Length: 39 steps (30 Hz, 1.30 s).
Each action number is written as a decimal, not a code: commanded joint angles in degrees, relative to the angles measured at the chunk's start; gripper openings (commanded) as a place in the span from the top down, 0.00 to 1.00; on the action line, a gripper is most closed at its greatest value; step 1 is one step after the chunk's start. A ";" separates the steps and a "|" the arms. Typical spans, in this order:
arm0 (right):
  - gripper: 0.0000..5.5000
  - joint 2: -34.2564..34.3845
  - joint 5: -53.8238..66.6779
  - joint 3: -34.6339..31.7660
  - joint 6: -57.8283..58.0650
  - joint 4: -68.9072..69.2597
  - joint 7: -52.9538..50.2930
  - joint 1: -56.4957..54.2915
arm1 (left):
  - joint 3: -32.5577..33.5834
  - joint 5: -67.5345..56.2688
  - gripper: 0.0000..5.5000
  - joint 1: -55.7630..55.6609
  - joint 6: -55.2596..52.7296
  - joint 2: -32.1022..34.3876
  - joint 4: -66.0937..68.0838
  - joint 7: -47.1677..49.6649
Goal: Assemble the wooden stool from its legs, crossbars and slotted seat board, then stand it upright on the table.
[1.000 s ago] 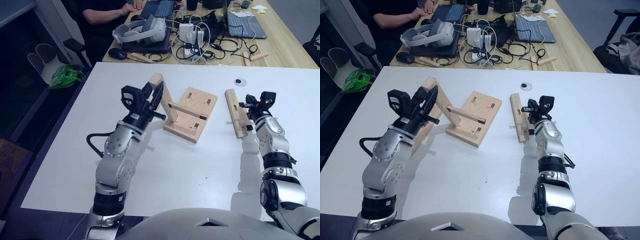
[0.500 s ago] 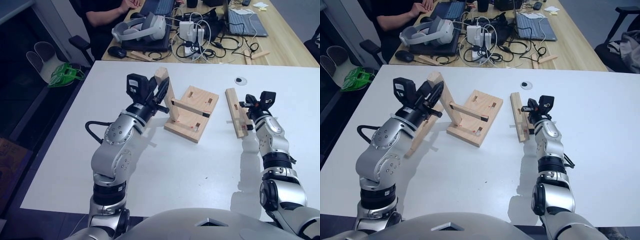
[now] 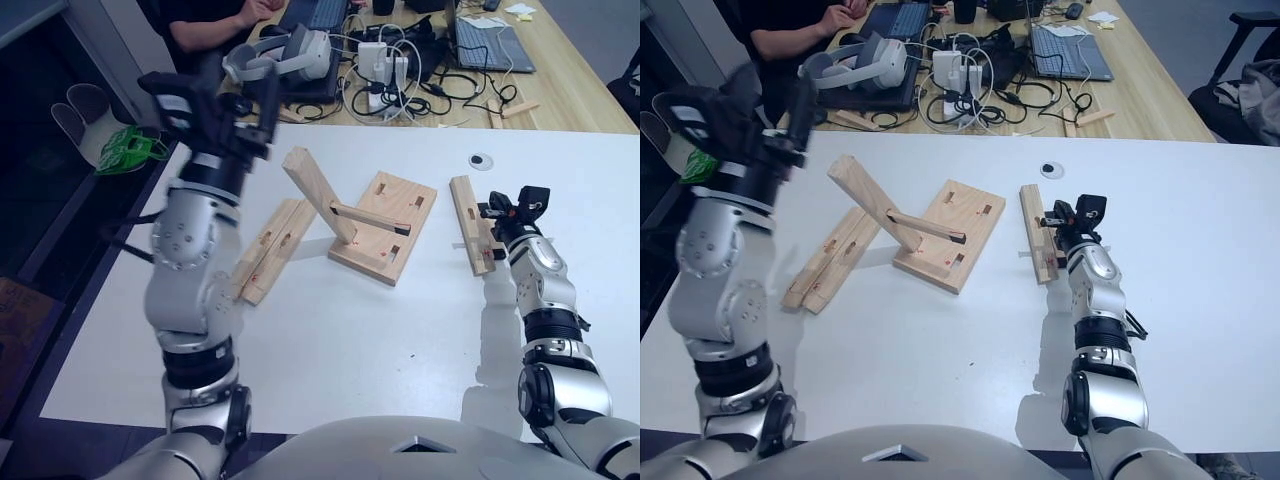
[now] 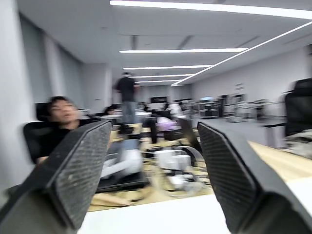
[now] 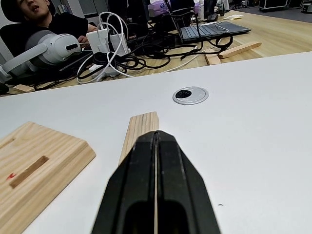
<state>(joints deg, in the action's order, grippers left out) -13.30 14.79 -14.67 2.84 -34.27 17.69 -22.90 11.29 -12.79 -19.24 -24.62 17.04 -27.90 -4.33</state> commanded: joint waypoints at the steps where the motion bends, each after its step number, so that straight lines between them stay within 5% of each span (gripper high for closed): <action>1: 1.00 0.76 0.58 -0.37 0.94 3.24 -1.51 1.57 | 6.98 1.18 0.37 -2.77 0.51 10.02 20.04 -4.73; 7: 1.00 1.31 0.99 -0.59 0.88 3.75 -2.31 1.23 | -3.37 9.38 0.37 4.31 3.72 21.25 42.11 -19.40; 13: 1.00 1.56 1.15 -0.71 0.61 4.07 -2.92 1.32 | -3.45 4.30 0.37 12.28 0.45 17.19 33.82 -24.14; 20: 1.00 1.90 3.73 -2.09 0.34 3.93 -1.54 0.71 | 0.16 1.08 0.37 14.94 11.36 7.64 26.54 -18.29; 39: 1.00 1.96 3.62 -2.16 0.46 4.01 -2.70 0.62 | -3.25 5.13 0.37 13.83 4.68 11.75 28.76 -20.13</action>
<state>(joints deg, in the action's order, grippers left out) -11.53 18.24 -16.65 3.09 -30.79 15.46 -21.79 8.56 -7.95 -5.01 -19.11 27.38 0.82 -23.67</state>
